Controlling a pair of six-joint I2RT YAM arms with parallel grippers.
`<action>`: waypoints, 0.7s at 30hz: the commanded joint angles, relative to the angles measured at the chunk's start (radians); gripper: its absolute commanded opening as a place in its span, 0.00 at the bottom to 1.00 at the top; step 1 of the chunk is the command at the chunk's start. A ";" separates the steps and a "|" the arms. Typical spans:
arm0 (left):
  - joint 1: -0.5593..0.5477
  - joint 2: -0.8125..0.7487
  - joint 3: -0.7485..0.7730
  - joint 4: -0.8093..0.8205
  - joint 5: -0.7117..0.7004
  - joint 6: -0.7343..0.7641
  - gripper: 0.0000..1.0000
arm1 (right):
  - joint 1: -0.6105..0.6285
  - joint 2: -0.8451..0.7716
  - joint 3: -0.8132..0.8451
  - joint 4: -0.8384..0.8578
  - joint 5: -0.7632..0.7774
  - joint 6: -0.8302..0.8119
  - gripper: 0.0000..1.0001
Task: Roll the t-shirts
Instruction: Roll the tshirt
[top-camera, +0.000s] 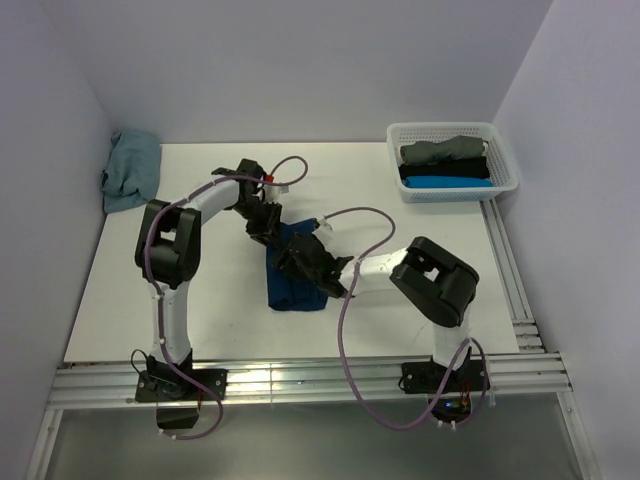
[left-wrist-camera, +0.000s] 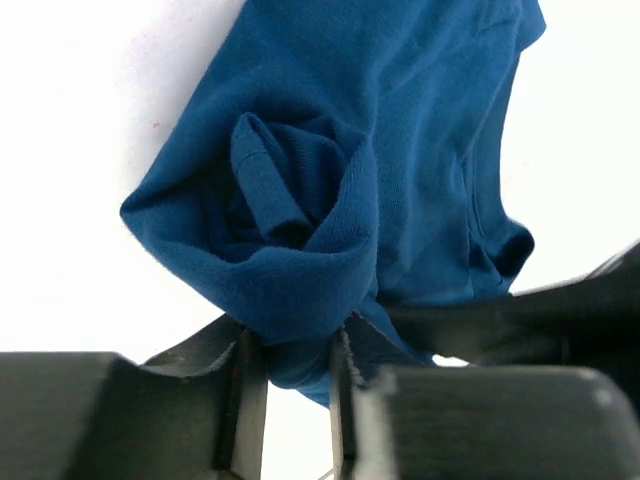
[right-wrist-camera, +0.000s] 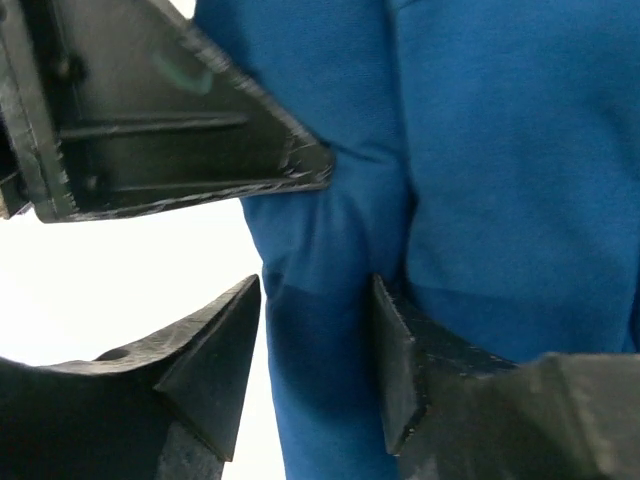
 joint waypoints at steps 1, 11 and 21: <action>-0.023 0.021 0.059 -0.007 -0.119 0.020 0.21 | 0.069 -0.040 0.136 -0.433 0.169 -0.066 0.56; -0.063 0.026 0.085 -0.045 -0.189 0.023 0.21 | 0.189 0.012 0.488 -0.958 0.451 -0.061 0.60; -0.086 0.029 0.101 -0.062 -0.200 0.013 0.22 | 0.224 0.147 0.696 -1.079 0.548 -0.147 0.57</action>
